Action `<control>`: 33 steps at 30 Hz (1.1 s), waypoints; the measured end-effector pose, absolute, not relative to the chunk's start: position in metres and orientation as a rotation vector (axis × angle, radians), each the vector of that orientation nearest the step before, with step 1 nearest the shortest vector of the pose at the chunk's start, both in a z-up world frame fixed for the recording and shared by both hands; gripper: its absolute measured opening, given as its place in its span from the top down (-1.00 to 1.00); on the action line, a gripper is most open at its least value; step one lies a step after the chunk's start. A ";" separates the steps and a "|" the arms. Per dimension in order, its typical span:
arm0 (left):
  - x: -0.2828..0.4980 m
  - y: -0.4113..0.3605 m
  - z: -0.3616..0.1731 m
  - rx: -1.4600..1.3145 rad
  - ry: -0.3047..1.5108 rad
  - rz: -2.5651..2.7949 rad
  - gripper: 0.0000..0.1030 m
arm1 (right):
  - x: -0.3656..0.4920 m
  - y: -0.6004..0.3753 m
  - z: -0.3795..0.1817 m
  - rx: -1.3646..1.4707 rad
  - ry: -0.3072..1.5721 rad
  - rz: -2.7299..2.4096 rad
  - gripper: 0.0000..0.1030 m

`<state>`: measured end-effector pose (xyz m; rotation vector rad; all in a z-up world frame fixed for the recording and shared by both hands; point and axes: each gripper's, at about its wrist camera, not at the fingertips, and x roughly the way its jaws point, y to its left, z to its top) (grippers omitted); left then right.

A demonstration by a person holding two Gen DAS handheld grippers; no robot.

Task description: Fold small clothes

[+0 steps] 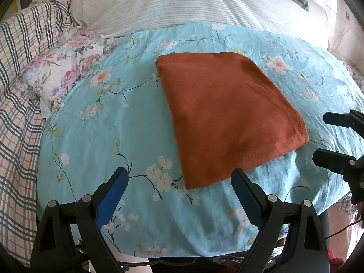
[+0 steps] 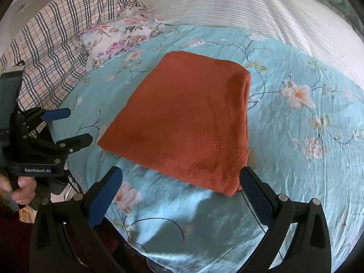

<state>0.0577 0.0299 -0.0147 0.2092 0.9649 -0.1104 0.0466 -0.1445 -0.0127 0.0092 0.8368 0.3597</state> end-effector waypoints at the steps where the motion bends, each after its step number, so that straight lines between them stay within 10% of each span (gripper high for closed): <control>1: 0.058 0.030 -0.015 0.209 0.965 -0.110 -0.80 | 0.047 -0.144 -0.012 0.006 0.836 0.360 -0.99; 33: 0.060 0.030 -0.018 0.199 0.968 -0.113 -0.80 | 0.049 -0.145 -0.017 0.023 0.842 0.361 -0.99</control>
